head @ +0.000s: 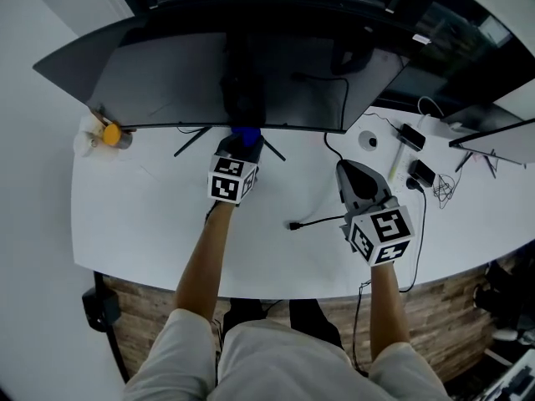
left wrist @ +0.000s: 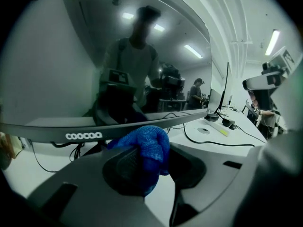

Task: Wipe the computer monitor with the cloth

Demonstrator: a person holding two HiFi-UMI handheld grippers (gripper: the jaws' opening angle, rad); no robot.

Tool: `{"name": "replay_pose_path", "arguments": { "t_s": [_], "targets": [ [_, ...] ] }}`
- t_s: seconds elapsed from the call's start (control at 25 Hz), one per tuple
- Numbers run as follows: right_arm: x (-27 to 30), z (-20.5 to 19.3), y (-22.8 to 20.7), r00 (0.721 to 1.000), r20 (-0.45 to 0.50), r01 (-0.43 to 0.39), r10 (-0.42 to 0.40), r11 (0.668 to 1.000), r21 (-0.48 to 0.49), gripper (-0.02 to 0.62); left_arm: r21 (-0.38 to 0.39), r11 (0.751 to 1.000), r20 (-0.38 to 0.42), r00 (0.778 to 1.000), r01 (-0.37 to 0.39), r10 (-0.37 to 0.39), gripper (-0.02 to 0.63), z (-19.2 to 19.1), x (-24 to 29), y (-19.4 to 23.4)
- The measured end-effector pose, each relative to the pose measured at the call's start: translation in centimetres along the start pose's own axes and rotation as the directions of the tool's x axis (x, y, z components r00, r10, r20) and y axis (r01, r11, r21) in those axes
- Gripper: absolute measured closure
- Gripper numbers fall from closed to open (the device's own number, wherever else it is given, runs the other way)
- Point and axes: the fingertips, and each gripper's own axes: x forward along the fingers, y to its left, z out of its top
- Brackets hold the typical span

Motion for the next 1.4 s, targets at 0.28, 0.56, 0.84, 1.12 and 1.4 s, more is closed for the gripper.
{"name": "replay_pose_path", "arguments": {
  "t_s": [0.28,0.56,0.84,1.12,1.4],
  "targets": [
    [-2.7,-0.8,-4.1,1.000,0.018,0.019,-0.019,1.000,0.013,0.580,0.022,0.999,0.009,0.999,0.030,-0.030,0.477,1.1,2.8,-5.4],
    [-5.4,-1.9,-7.3,0.999,0.028,0.026,-0.026,1.000,0.016,0.580,0.020,0.998,0.039,0.998,0.056,-0.057,0.478,2.1,5.4,-10.2],
    [-7.8,-2.6,-11.1,0.998,0.039,0.050,-0.051,0.999,0.022,0.580,0.024,0.996,0.053,0.994,0.091,-0.092,0.479,3.2,7.9,-15.1],
    [-10.2,-3.0,-13.8,0.997,0.048,0.066,-0.067,0.998,0.018,0.580,0.031,0.991,0.069,0.989,0.131,-0.133,0.477,4.3,10.1,-19.9],
    [-12.7,-2.6,-15.6,0.994,0.074,0.076,-0.078,0.997,0.028,0.580,-0.072,0.992,0.114,0.989,0.100,-0.091,0.479,5.3,10.1,-21.5]
  ]
}}
